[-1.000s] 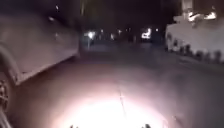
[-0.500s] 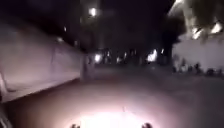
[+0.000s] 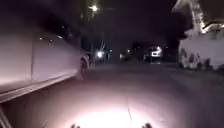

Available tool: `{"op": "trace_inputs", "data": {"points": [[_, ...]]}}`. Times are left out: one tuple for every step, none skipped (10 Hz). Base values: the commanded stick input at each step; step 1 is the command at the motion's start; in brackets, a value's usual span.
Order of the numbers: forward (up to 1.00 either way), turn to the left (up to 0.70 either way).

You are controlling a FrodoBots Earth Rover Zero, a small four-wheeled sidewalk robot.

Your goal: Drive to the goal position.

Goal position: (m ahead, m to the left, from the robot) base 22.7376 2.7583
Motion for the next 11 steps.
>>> {"op": "trace_inputs", "data": {"points": [[1.0, 0.0], [1.0, -0.18], [1.0, -0.4], [1.0, -0.4], [1.0, -0.4], [1.0, -0.28], [1.0, -0.07], [1.0, 0.0], [1.0, 0.0], [1.0, 0.0], [1.0, 0.0]]}}
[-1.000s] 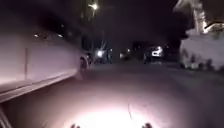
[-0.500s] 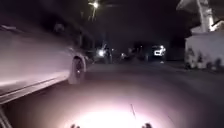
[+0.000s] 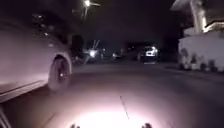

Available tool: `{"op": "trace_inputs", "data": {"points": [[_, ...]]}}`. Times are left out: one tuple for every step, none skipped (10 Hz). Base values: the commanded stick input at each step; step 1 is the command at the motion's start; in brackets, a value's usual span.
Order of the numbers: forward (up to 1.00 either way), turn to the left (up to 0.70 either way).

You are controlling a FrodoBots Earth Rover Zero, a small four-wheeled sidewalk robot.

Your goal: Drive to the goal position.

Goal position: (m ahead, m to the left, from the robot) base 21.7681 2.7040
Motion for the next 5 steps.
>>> {"op": "trace_inputs", "data": {"points": [[1.0, 0.0], [1.0, 0.0], [1.0, 0.0], [1.0, 0.0], [1.0, 0.0]]}}
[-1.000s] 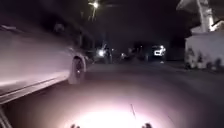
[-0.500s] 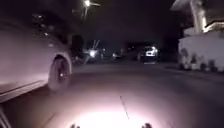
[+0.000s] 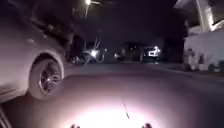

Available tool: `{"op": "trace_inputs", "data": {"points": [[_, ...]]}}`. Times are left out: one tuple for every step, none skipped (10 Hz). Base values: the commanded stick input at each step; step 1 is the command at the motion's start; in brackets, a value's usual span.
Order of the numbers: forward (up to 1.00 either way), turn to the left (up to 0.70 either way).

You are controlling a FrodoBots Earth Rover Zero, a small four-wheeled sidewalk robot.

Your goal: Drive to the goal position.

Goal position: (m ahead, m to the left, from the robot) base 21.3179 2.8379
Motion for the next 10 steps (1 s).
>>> {"op": "trace_inputs", "data": {"points": [[1.0, 0.0], [1.0, 0.0], [1.0, 0.0], [1.0, 0.0], [1.0, 0.0], [1.0, 0.0], [1.0, 0.0], [1.0, 0.0], [1.0, 0.0], [1.0, 0.0]]}}
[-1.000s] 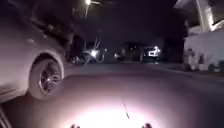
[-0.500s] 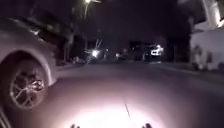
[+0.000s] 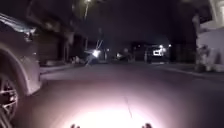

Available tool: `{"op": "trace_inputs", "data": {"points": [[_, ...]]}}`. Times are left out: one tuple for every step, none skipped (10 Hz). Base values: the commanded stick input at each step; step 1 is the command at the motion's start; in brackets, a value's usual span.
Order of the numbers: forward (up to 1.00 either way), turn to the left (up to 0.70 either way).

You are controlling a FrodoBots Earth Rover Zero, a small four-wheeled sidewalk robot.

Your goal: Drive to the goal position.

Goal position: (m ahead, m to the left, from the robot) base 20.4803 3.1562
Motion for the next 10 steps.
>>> {"op": "trace_inputs", "data": {"points": [[1.0, 0.0], [1.0, 0.0], [1.0, 0.0], [1.0, 0.0], [1.0, 0.0], [1.0, 0.0], [1.0, 0.0], [1.0, 0.0], [1.0, 0.0], [1.0, 0.0]]}}
